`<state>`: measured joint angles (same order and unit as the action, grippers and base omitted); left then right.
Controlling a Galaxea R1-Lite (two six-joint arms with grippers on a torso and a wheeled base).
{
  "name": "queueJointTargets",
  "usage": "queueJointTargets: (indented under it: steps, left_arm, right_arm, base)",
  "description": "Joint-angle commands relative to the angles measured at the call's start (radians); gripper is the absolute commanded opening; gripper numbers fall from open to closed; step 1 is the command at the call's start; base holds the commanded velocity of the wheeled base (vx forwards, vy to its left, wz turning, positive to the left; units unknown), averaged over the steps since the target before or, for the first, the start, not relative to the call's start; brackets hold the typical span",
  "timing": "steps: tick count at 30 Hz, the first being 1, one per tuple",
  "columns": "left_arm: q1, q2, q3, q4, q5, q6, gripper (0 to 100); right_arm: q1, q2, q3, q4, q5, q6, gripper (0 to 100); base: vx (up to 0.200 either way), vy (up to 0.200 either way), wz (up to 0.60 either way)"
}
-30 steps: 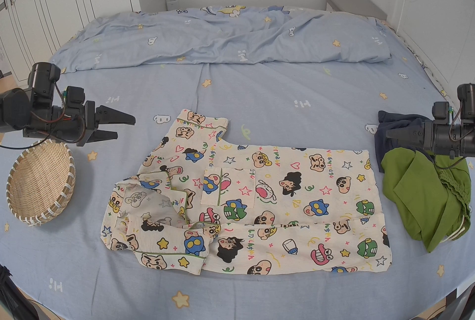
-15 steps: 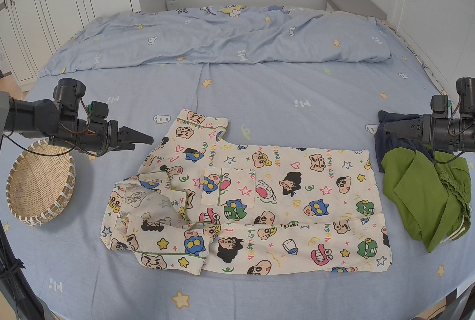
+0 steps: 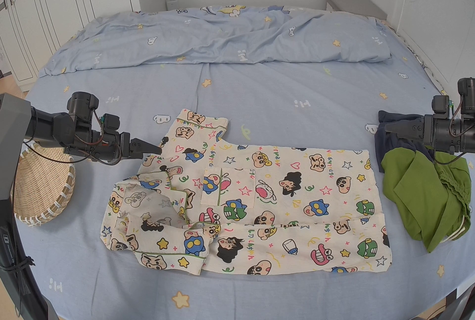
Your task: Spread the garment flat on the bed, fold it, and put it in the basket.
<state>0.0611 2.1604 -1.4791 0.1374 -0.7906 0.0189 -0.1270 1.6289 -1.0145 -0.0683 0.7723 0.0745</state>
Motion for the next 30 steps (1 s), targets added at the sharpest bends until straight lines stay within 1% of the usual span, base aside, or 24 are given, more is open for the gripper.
queueJointTargets:
  steps: [1, 2, 4, 6, 17, 21, 30]
  left_arm:
    - [-0.006, 0.035, -0.02, -0.007, 0.018, -0.001, 100]
    - [-0.006, 0.035, -0.02, -0.007, 0.018, -0.001, 100]
    - [-0.006, 0.061, -0.043, -0.029, 0.053, -0.007, 100]
    - [-0.006, 0.062, -0.043, -0.032, 0.056, -0.014, 100]
    - [-0.023, 0.078, -0.047, -0.053, 0.056, -0.019, 100]
    - [-0.038, 0.091, -0.049, -0.065, 0.056, -0.039, 100]
    - [-0.027, 0.098, -0.05, -0.067, 0.057, -0.043, 100]
  right_arm:
    - [0.001, -0.006, 0.005, -0.001, 0.001, -0.001, 100]
    - [0.001, -0.006, 0.005, -0.001, 0.001, -0.001, 100]
    - [0.007, -0.006, 0.007, -0.001, -0.001, -0.001, 100]
    - [0.01, -0.006, 0.007, -0.001, -0.001, 0.001, 100]
    - [0.017, -0.009, 0.014, -0.004, -0.001, 0.001, 100]
    - [0.017, -0.011, 0.014, -0.004, -0.001, 0.002, 100]
    - [0.017, -0.014, 0.014, -0.004, 0.001, 0.002, 100]
  base:
    - [0.0, 0.0, 0.0]
    - [0.0, 0.0, 0.0]
    - [0.0, 0.0, 0.0]
    - [0.0, 0.0, 0.0]
    - [0.0, 0.0, 0.0]
    - [0.0, 0.0, 0.0]
    - [0.0, 0.0, 0.0]
